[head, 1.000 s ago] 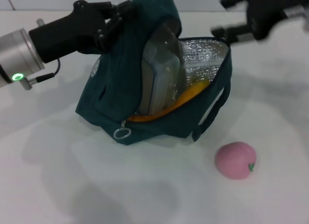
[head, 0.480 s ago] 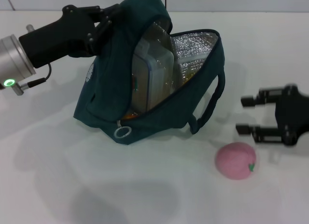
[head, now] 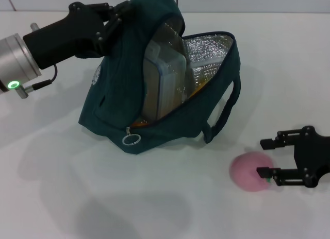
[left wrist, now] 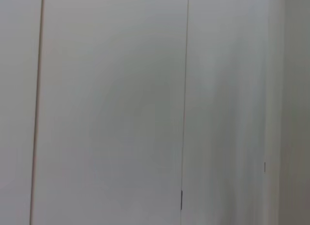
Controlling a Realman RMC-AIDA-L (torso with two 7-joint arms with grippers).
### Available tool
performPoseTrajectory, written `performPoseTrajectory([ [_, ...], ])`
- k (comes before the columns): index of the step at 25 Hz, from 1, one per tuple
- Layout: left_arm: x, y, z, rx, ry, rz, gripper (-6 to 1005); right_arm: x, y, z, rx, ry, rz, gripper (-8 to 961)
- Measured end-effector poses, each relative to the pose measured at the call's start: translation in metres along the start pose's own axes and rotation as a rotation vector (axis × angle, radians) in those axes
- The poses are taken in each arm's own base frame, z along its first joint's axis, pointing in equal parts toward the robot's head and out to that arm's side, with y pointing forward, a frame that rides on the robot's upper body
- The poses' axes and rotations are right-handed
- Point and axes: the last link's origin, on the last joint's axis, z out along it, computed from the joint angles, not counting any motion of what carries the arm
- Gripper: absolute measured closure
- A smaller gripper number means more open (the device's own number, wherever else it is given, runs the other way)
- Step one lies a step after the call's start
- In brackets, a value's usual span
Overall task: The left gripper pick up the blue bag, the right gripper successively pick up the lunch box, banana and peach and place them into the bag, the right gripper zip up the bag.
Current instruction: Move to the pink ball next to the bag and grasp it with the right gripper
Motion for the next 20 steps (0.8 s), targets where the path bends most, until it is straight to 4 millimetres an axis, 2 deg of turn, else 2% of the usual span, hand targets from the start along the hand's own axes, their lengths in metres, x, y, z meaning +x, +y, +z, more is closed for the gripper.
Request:
performPoseTrajectory([
  [14,0.001,0.001,0.003,-0.005,0.005,0.002,960,0.007,-0.008,0.023,-0.033,0.153,0.012,436],
  [20,0.001,0.001,0.003,-0.003,0.005,0.001,959,0.006,-0.01,0.025,-0.03,0.159,0.008,461],
])
